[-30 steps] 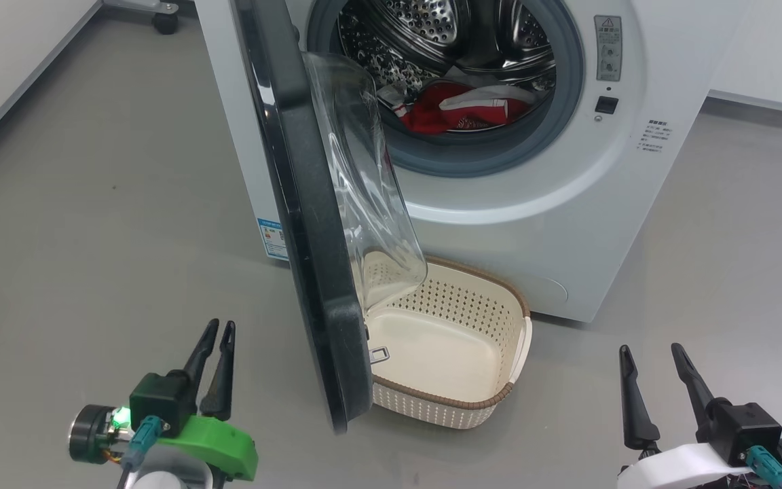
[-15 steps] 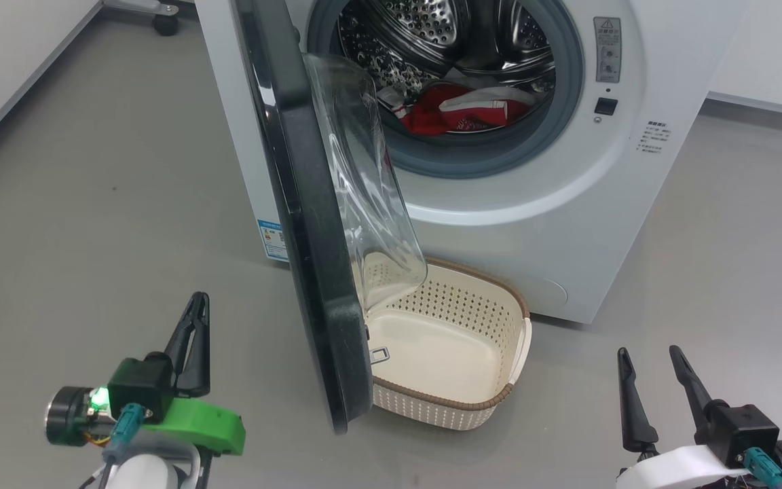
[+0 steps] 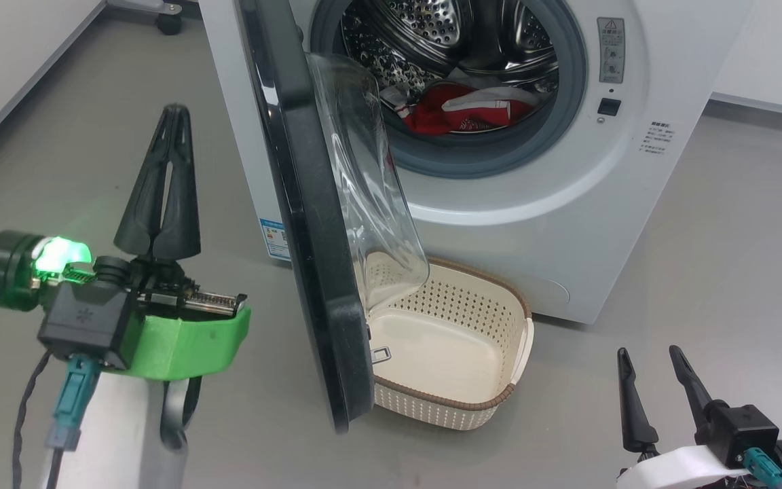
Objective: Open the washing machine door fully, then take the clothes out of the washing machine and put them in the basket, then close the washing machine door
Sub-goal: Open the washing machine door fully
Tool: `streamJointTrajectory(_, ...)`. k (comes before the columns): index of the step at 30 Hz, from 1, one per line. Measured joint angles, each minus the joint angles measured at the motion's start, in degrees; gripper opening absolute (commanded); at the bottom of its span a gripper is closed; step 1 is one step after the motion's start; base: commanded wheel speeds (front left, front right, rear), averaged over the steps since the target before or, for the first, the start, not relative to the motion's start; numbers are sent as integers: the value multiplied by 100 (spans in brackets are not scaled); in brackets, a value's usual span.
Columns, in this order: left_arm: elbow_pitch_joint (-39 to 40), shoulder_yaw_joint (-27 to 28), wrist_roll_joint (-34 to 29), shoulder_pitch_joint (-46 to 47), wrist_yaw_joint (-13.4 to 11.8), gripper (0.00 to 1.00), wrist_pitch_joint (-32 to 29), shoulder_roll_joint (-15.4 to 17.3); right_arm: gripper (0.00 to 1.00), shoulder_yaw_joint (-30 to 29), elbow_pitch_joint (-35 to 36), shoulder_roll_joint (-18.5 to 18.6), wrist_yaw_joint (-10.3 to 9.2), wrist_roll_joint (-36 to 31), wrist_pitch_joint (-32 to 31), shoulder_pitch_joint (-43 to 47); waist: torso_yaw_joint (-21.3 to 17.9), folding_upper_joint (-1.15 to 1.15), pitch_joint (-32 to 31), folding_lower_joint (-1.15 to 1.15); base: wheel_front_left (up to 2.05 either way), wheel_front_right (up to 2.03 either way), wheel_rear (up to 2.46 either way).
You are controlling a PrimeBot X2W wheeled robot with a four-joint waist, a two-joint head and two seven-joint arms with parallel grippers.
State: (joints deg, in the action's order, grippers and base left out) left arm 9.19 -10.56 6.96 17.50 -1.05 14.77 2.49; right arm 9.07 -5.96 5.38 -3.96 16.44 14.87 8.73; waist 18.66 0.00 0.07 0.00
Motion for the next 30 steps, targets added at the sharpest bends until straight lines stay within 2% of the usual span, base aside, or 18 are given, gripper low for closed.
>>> streamJointTrajectory(6, 681, -692, 20, 98, 357, 0, 1, -4, 100, -35, -20, -20, 38, -8, 0, 0, -22, 0, -18, 0, 0, 0, 0)
streamJointTrajectory(11, 651, -1490, 172, -231, 676, 0, -80, -3, 100, -59, -34, -54, 53, -40, 0, 0, -44, 0, -44, 0, 0, 0, 0)
streamJointTrajectory(21, 298, -2654, 704, -1068, 791, 0, -1014, 33, 100, -110, -67, -85, 99, -58, 0, 2, -40, 0, -72, 0, 0, 0, 0)
streamJointTrajectory(30, -101, -3100, 996, -1463, 791, 0, -1605, 109, 100, -118, -94, -105, 154, -98, 0, 3, -33, 0, -74, 0, 0, 0, 0)
